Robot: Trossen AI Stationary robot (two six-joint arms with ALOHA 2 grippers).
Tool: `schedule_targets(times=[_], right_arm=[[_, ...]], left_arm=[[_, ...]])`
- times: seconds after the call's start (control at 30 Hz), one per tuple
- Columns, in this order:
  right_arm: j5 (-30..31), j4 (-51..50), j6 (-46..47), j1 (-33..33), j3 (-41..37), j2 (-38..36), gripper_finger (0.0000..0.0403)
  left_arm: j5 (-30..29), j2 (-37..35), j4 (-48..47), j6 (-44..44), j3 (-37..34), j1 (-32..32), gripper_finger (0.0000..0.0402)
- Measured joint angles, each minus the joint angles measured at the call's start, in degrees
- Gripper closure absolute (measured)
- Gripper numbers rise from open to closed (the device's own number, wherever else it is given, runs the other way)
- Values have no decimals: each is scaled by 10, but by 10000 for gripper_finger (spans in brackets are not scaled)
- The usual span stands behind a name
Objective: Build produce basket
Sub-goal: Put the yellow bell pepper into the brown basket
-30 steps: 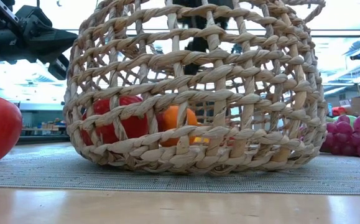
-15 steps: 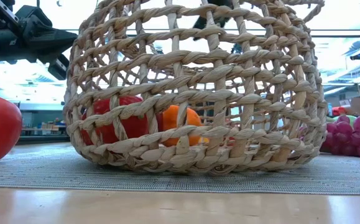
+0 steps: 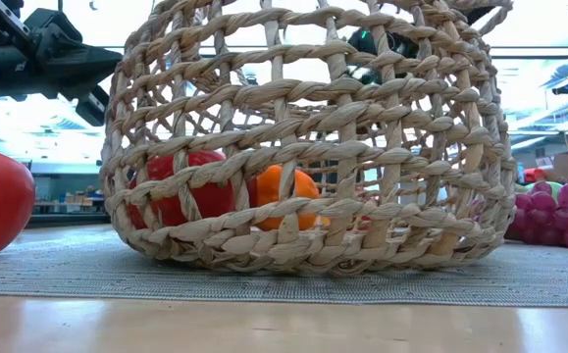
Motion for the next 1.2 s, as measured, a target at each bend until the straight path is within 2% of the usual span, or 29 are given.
schedule_targets(times=[0.27, 0.47, 0.6, 0.97, 1.2], right_arm=[[-9, -8, 8, -6, 51, 114, 16], [-2, -58, 18, -6, 117, 166, 4], [7, -68, 26, -6, 133, 196, 4], [26, -107, 62, -9, 137, 241, 4], [11, -140, 62, -13, 137, 251, 6]], left_arm=[[0, 0, 0, 0, 0, 0, 368], [0, 0, 0, 0, 0, 0, 368], [0, 0, 0, 0, 0, 0, 373], [0, 0, 0, 0, 0, 0, 366], [0, 0, 0, 0, 0, 0, 373]])
